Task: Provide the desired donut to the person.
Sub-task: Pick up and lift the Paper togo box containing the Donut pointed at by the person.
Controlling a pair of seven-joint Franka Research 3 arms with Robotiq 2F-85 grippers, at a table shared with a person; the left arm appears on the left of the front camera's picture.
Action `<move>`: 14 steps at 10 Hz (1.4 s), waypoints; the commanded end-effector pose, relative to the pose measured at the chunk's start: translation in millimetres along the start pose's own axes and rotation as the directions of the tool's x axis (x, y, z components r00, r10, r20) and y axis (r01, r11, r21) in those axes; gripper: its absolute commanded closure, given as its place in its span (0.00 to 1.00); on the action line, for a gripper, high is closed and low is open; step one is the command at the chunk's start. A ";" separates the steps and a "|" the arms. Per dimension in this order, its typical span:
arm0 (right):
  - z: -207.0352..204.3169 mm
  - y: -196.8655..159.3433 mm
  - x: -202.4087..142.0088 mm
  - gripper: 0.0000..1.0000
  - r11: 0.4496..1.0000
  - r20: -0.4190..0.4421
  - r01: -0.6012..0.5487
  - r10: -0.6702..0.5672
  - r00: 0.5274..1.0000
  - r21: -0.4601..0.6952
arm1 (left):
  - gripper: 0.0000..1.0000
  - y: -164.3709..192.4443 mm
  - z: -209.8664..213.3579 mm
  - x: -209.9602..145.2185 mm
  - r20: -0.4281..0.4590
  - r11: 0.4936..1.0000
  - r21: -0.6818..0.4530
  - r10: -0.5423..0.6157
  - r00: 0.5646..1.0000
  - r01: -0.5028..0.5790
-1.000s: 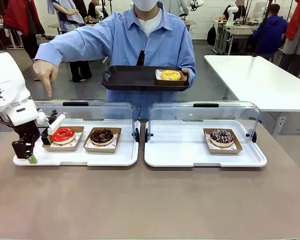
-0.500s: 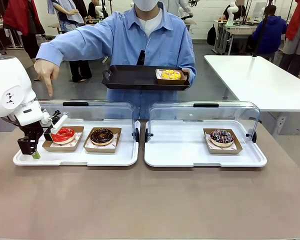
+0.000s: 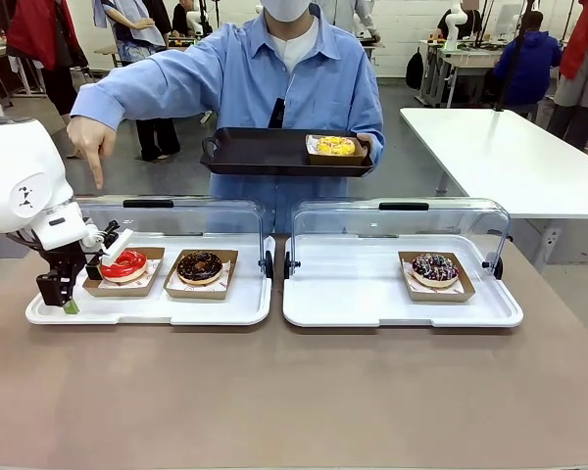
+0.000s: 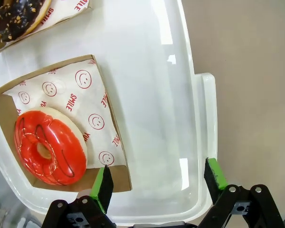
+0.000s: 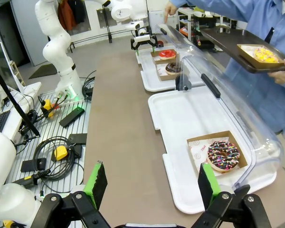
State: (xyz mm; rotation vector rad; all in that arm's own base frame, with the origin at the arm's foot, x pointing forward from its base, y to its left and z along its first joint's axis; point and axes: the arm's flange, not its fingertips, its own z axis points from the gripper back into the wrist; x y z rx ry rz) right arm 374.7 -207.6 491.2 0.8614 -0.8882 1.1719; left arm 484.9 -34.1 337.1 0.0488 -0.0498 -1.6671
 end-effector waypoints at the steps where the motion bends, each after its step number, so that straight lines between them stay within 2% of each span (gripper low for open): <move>1: -1.1 1.0 -1.5 0.00 1.000 -0.013 0.001 -0.001 1.000 -0.003 | 0.00 6.7 -1.9 -0.5 -0.008 1.000 0.008 0.000 1.000 0.000; 6: -1.1 1.0 -1.5 0.00 1.000 -0.013 0.001 -0.001 1.000 -0.003 | 0.00 11.6 -11.9 -6.9 0.012 1.000 0.002 0.011 1.000 -0.011; 7: -1.1 1.0 -1.5 0.00 1.000 -0.013 0.001 -0.001 1.000 -0.003 | 0.24 11.9 -11.4 -7.6 0.023 1.000 0.018 -0.002 1.000 0.002; 8: -1.1 1.0 -1.5 0.00 1.000 -0.013 0.001 -0.001 1.000 -0.003 | 0.57 11.9 -10.3 -7.2 0.032 0.999 0.030 -0.012 0.999 0.011; 9: -1.1 1.0 -1.5 0.00 1.000 -0.013 0.001 -0.001 1.000 -0.003 | 0.81 11.8 -9.6 -6.7 0.030 0.999 0.033 -0.016 0.999 0.015; 10: -1.1 1.0 -1.5 0.00 1.000 -0.013 0.001 -0.001 1.000 -0.003 | 1.00 11.4 -9.5 -6.8 0.030 0.999 0.035 -0.018 0.999 0.017; 12: -1.1 1.0 -1.5 0.00 1.000 -0.013 0.001 -0.001 1.000 -0.003 | 1.00 11.0 -9.2 -6.8 0.032 0.999 0.036 -0.024 0.999 0.023; 13: -1.1 1.0 -1.5 0.00 1.000 -0.013 0.001 -0.001 1.000 -0.003 | 0.91 10.7 -8.8 -6.9 0.032 0.999 0.037 -0.027 0.999 0.026; 14: -1.1 1.0 -1.5 0.00 1.000 -0.013 0.001 -0.001 1.000 -0.003 | 1.00 10.5 -8.2 -6.9 0.033 0.999 0.037 -0.030 0.999 0.029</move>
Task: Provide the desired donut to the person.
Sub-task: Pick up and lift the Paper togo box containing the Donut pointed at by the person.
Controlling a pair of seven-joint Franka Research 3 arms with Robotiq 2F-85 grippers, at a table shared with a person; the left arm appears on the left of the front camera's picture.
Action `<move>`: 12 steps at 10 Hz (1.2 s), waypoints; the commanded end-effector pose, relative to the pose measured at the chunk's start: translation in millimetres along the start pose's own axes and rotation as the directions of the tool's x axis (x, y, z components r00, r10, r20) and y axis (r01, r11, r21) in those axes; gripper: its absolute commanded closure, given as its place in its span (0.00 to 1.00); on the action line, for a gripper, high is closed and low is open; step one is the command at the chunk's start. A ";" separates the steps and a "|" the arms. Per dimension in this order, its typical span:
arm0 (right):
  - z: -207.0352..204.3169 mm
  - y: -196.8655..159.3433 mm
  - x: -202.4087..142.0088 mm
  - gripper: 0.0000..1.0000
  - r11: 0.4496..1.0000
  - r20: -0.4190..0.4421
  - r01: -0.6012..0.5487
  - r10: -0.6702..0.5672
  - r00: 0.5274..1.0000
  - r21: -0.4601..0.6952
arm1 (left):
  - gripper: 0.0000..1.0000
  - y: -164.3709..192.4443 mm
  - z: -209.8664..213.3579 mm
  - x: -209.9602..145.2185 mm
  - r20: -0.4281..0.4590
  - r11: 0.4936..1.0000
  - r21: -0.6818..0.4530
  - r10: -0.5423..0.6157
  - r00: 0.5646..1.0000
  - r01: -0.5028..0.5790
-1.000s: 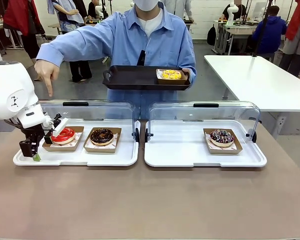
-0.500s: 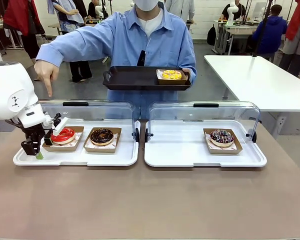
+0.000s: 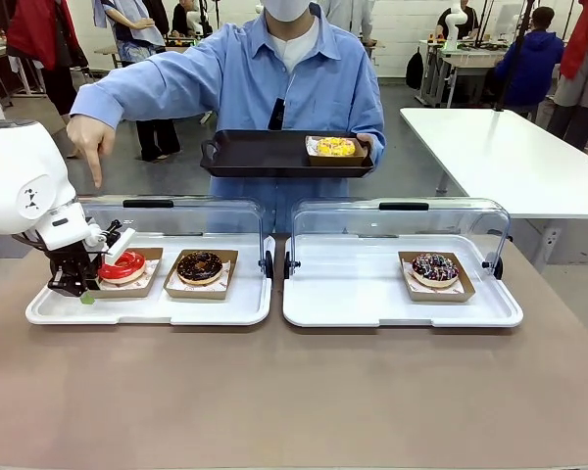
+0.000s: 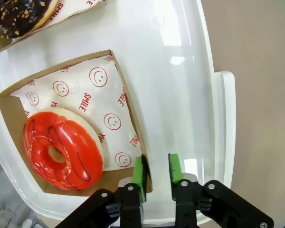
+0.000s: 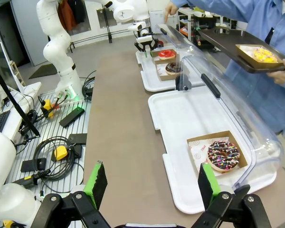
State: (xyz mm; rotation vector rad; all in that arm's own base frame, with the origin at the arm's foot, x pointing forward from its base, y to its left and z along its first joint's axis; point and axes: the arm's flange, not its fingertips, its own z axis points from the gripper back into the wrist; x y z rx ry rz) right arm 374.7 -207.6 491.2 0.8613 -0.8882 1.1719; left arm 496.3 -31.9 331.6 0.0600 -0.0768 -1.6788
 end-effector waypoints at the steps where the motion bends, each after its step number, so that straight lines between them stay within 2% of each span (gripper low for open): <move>1: -1.2 1.0 -1.5 0.00 1.000 -0.013 0.001 -0.001 1.000 -0.003 | 1.00 -0.4 -1.9 -3.6 0.024 1.000 0.012 -0.022 0.999 0.022; 4: -1.2 1.0 -1.5 0.00 1.000 -0.013 0.001 -0.001 1.000 -0.003 | 1.00 -2.6 -0.1 -3.5 0.026 1.000 0.009 -0.029 0.999 0.029; 6: -1.2 1.0 -1.5 0.00 1.000 -0.013 0.001 -0.001 1.000 -0.003 | 1.00 -16.8 13.9 1.5 0.021 0.998 0.018 -0.062 0.998 0.062; 8: -1.2 1.0 -1.5 0.00 1.000 -0.013 0.001 -0.001 1.000 -0.003 | 1.00 -44.3 51.0 11.3 -0.058 1.000 0.002 -0.017 0.998 0.018; 10: -1.2 1.0 -1.5 0.00 1.000 -0.013 0.001 -0.001 1.000 -0.003 | 1.00 -82.9 106.9 22.2 -0.078 0.999 -0.023 0.025 0.997 -0.027; 12: -1.2 1.0 -1.5 0.00 1.000 -0.013 0.001 -0.001 1.000 -0.003 | 1.00 -116.7 151.9 31.3 -0.094 1.000 -0.027 0.005 0.996 -0.007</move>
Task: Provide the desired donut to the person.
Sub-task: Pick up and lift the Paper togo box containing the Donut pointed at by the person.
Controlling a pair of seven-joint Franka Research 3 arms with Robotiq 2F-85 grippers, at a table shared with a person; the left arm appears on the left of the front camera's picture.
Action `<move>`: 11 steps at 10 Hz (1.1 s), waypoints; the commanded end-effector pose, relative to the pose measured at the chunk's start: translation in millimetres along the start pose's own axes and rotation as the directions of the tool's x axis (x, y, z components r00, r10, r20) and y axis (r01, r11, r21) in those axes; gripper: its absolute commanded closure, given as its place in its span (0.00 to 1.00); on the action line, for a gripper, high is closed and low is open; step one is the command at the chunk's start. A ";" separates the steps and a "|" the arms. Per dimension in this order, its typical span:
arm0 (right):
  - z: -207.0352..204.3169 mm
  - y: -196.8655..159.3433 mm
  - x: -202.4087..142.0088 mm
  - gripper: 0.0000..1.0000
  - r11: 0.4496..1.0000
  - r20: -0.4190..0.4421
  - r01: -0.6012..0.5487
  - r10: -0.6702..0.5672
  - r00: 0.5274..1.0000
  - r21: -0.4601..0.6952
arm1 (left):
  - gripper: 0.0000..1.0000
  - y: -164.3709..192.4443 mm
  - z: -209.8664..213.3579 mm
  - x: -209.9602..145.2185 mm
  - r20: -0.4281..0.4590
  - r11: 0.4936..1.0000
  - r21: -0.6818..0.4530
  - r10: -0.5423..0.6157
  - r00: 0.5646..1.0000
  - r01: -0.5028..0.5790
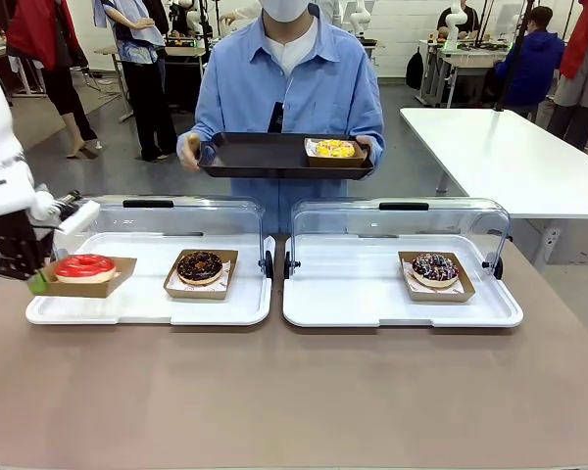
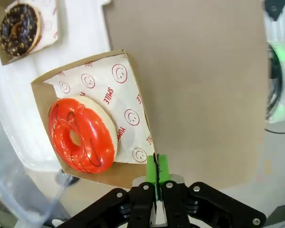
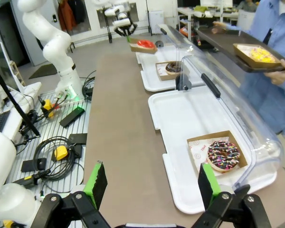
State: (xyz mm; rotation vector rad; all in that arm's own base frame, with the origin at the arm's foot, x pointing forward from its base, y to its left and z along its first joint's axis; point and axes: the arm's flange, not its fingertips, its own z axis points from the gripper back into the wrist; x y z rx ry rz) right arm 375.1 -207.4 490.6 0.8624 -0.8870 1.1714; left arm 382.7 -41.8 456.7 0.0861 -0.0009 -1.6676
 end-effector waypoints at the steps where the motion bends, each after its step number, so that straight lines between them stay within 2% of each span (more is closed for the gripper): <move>1: -0.8 1.4 -1.1 0.00 1.000 -0.012 0.000 0.000 1.000 -0.004 | 1.00 -29.2 36.8 9.7 -0.043 1.000 0.027 -0.002 0.999 0.003; 3: -0.8 1.4 -1.1 0.00 1.000 -0.012 0.000 0.000 1.000 -0.004 | 1.00 -48.7 75.1 18.3 -0.070 0.998 0.067 -0.013 0.997 0.018; 5: -0.8 1.4 -1.1 0.00 1.000 -0.012 0.000 0.000 1.000 -0.004 | 1.00 -51.0 109.6 28.6 -0.082 0.995 0.100 0.009 0.997 -0.001; 9: -0.8 1.4 -1.1 0.00 1.000 -0.012 0.000 0.000 1.000 -0.004 | 1.00 -22.6 154.9 39.5 -0.033 0.989 0.135 0.061 0.998 -0.056; 11: -0.8 1.4 -1.1 0.00 1.000 -0.012 0.000 0.000 1.000 -0.004 | 1.00 0.1 152.3 39.3 -0.001 0.990 0.120 0.077 0.997 -0.076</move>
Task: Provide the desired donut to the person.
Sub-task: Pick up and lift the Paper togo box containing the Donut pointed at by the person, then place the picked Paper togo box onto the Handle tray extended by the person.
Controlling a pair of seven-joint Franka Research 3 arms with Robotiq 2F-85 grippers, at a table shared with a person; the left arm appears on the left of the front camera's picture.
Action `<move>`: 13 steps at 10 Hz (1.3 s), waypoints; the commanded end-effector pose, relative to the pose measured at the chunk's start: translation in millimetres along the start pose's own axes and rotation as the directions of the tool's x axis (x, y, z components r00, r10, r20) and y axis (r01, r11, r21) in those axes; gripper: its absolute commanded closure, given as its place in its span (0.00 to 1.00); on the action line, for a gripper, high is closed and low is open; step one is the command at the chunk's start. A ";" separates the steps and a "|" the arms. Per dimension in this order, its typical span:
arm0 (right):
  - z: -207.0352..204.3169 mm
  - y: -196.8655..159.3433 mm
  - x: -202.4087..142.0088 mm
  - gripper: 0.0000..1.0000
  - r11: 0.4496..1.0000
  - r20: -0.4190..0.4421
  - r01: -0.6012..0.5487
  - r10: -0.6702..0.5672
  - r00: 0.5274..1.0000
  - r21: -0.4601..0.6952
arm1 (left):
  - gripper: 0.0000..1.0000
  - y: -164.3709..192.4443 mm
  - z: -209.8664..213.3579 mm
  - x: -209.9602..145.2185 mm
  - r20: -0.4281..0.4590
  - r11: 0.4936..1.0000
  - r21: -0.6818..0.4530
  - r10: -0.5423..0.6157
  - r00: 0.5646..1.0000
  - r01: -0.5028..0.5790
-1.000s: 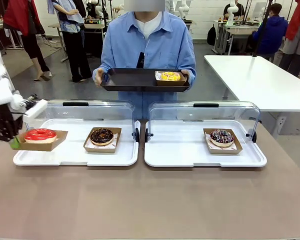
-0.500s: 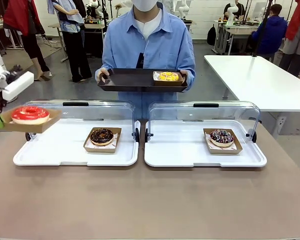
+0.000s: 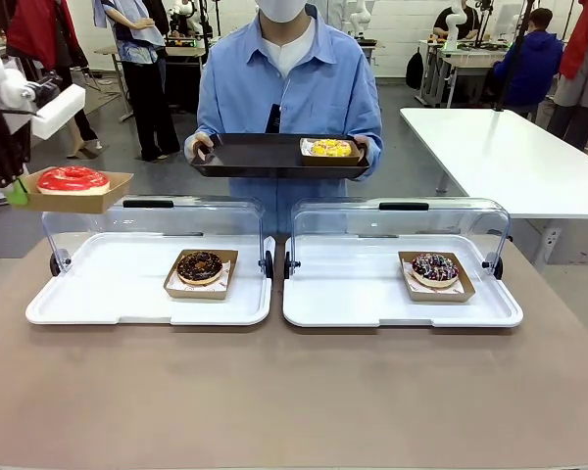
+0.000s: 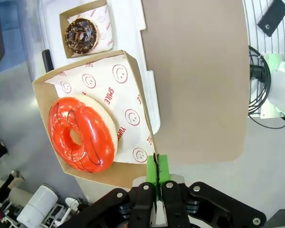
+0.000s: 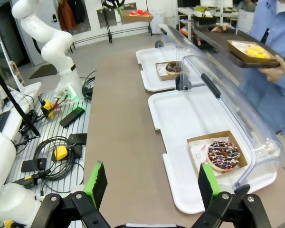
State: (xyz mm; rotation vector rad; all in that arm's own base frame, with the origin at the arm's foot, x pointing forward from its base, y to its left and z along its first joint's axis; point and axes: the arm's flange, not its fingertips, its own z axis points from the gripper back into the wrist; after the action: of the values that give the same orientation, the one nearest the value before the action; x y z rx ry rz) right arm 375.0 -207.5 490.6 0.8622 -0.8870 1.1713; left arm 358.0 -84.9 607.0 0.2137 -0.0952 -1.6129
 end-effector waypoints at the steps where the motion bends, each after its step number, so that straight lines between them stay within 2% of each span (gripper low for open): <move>1: -0.8 1.4 -1.1 0.00 1.000 -0.012 -0.001 0.000 1.000 -0.004 | 1.00 23.8 -17.1 2.4 0.036 1.000 -0.017 0.015 0.999 -0.015; 2: -0.8 1.4 -1.1 0.00 1.000 -0.012 -0.001 0.000 1.000 -0.004 | 1.00 0.0 0.0 0.0 0.000 1.000 0.000 0.000 1.000 0.000; 13: -0.8 1.4 -1.1 0.00 1.000 -0.012 -0.001 0.000 1.000 -0.004 | 1.00 0.0 0.0 0.0 0.000 1.000 0.000 0.000 1.000 0.000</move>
State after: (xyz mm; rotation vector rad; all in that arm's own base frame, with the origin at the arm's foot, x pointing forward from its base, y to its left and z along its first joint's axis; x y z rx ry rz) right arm 375.0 -207.6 490.6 0.8620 -0.8870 1.1710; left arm 360.5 -84.2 607.8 0.2073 -0.0959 -1.6118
